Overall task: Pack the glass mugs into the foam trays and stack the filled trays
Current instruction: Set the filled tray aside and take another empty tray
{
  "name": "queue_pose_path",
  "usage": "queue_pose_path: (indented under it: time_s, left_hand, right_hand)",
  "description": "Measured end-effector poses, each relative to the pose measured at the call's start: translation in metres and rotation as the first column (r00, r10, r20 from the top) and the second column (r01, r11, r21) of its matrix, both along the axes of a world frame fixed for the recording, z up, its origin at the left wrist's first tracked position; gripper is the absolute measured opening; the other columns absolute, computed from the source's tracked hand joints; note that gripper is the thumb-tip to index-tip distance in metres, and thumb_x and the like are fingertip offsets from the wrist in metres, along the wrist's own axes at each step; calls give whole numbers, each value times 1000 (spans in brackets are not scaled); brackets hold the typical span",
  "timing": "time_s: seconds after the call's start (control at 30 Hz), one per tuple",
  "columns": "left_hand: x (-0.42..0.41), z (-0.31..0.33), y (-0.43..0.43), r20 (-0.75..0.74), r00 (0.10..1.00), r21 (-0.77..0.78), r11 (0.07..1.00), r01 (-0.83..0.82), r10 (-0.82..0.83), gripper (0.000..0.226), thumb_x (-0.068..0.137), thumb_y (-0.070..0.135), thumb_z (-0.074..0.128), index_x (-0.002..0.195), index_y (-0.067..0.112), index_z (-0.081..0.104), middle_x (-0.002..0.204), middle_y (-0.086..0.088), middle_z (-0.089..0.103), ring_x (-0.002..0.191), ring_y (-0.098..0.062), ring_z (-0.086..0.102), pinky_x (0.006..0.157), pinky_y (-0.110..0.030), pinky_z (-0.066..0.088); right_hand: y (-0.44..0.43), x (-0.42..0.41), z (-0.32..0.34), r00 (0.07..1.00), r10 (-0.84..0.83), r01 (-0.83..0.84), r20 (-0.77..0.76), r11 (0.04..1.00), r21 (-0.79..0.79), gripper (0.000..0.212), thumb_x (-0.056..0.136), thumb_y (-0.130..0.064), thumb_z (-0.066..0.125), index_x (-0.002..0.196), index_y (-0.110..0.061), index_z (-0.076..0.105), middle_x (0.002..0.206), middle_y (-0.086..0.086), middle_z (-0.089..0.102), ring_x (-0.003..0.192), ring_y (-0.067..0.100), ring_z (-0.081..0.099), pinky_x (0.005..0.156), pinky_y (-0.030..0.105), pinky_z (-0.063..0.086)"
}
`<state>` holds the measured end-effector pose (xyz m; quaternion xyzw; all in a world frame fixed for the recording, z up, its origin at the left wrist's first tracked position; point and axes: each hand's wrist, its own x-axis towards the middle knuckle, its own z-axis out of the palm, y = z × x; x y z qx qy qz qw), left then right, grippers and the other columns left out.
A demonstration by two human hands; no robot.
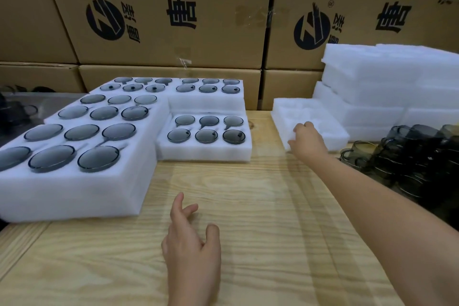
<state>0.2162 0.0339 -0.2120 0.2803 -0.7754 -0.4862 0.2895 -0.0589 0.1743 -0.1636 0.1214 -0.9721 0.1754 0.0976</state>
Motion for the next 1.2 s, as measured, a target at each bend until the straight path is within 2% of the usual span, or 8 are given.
queue_pose_path:
  time_s: [0.2,0.37,0.5,0.63,0.7,0.87,1.03,1.2]
  left_hand:
    - [0,-1,-2,12,1000,4,1000,26,-26,71,83,4,60,144,21,27,119,12,53,95,-38,60,105,-48,30]
    - [1,0,-1,-19,999,5,1000,30,-30,64,88,9,55,144,21,26,119,11,51,103,-30,55,107,-49,28]
    - [-1,1,-2,-106,994,64,998,11,-4,51,95,20,50,142,24,29,118,10,51,115,-20,50,110,-47,28]
    - [1,6,-2,-291,956,248,968,32,43,42,100,26,45,141,23,35,118,8,54,97,5,54,93,-27,36]
    - [3,9,-4,-367,927,359,931,64,77,35,100,32,45,134,28,39,113,13,55,95,10,54,87,-19,38]
    - [5,11,-12,-454,890,499,839,218,38,34,93,42,49,125,28,47,124,-3,60,121,-17,54,94,-27,42]
    - [5,5,-14,-364,853,354,792,498,-373,57,72,28,72,126,29,53,133,1,56,121,-14,55,94,-28,48]
    - [5,4,-20,-398,823,435,706,559,-405,62,61,6,64,119,27,60,116,6,67,102,-10,66,72,-20,53]
  right_hand:
    - [-2,33,9,995,31,-58,-90,947,-317,35,91,-20,57,123,-5,51,122,9,46,104,27,52,84,31,37]
    - [11,105,18,967,79,-201,-243,823,-532,28,85,-12,61,112,-10,57,105,-5,46,69,1,52,69,16,33]
    - [46,173,11,928,82,-299,-362,745,-597,28,73,2,61,93,-16,57,93,-8,49,77,4,52,63,13,38]
    - [78,226,-7,883,148,-404,-446,725,-558,26,63,-3,51,85,-17,54,90,-7,51,81,4,49,63,11,35]
    - [93,237,-15,872,235,-450,-429,731,-513,27,62,-5,47,80,-25,50,88,-10,52,82,5,49,62,16,35]
    - [126,233,-18,886,409,-461,-218,827,-322,23,61,-5,44,72,-25,45,84,-10,50,77,20,51,65,36,44]
    - [127,233,-11,884,466,-468,-49,882,-55,11,60,-21,42,71,-22,44,74,-13,45,71,10,42,62,32,41]
    - [134,236,1,856,513,-446,63,794,-413,17,62,-21,47,67,-31,59,56,-9,50,52,7,40,50,18,28]
